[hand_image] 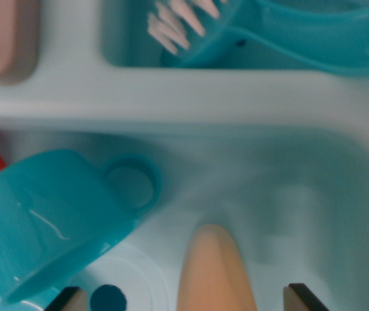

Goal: Pick detergent from the sink

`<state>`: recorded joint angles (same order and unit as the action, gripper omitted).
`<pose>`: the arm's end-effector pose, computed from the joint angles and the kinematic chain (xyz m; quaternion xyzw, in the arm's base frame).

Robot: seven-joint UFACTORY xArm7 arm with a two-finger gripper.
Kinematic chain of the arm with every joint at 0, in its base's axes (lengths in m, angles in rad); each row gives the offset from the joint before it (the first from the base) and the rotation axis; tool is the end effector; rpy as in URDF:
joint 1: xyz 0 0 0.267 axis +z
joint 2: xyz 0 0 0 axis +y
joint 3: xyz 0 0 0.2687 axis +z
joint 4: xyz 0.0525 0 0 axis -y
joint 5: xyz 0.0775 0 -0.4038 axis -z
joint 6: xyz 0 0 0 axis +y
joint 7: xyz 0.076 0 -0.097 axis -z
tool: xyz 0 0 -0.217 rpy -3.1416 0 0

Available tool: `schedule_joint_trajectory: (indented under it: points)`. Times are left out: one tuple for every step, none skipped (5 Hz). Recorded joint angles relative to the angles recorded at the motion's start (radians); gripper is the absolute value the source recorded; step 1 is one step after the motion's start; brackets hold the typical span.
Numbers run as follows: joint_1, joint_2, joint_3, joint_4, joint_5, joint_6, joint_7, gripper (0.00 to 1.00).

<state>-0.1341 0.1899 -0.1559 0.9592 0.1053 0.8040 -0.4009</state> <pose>0.4873 -0.1340 -0.0303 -0.9994 -0.0194 0.0071 0.0266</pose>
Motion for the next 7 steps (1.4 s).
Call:
schedule_joint_trajectory:
  points:
    - [-0.0011, 0.002, -0.001, -0.005, 0.0005, -0.006, -0.003, 0.0]
    - [-0.0011, 0.002, -0.001, -0.005, 0.0005, -0.006, -0.003, 0.0]
    - [-0.0011, 0.002, -0.001, -0.005, 0.0006, -0.007, -0.003, 0.0]
    - [-0.0011, 0.002, -0.001, -0.005, 0.0006, -0.007, -0.003, 0.0]
    - [-0.0011, 0.002, -0.001, -0.005, 0.0006, -0.007, -0.003, 0.0]
    - [-0.0011, 0.002, -0.001, -0.005, 0.0006, -0.007, -0.003, 1.0]
    - [-0.0011, 0.002, -0.001, -0.005, 0.0006, -0.007, -0.003, 1.0]
